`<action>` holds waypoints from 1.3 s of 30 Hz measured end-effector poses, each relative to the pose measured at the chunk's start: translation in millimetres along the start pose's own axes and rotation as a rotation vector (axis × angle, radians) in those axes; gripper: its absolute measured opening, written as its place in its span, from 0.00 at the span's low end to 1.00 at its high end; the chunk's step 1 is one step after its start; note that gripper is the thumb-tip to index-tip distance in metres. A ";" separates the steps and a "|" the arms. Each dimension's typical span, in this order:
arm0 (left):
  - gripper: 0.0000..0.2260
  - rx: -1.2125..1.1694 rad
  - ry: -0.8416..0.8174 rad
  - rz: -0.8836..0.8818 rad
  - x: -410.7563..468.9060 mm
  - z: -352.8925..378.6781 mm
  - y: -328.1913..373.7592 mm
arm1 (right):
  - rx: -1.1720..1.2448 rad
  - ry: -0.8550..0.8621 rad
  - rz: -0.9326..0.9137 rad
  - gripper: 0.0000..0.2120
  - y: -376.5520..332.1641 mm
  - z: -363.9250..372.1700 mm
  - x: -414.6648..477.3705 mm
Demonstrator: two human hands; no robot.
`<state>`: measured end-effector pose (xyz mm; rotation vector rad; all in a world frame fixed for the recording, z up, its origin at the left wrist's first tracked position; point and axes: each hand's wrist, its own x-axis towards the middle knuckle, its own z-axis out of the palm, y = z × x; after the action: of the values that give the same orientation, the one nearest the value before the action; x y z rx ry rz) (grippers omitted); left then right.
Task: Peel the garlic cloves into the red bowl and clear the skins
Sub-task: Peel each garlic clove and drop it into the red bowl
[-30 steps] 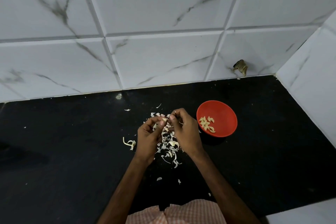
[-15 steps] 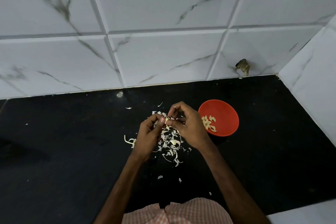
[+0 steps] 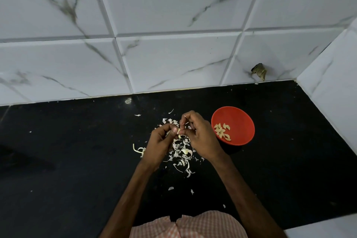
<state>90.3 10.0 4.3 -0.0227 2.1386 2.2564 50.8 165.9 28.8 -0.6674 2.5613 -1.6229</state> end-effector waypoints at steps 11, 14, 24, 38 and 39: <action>0.14 -0.015 0.012 -0.033 0.7 -2.3 -7.6 | 0.019 0.038 0.013 0.21 4.6 -0.1 4.3; 0.15 0.020 0.016 -0.034 2.1 -2.0 -7.6 | -0.022 0.046 -0.013 0.20 3.0 0.1 3.6; 0.11 -0.022 0.121 -0.008 2.8 7.3 -5.8 | -0.436 0.057 -0.140 0.18 -3.7 4.7 1.1; 0.14 -0.275 0.095 -0.071 1.0 10.2 -9.6 | -0.338 0.155 -0.174 0.22 -1.0 10.2 0.7; 0.13 -0.295 0.091 -0.070 0.9 9.8 -11.0 | -0.334 0.162 -0.179 0.22 -0.2 10.5 0.6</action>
<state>89.9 20.4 -6.2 -0.2083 1.7904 2.5505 53.0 156.6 24.3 -0.8396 3.0081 -1.3514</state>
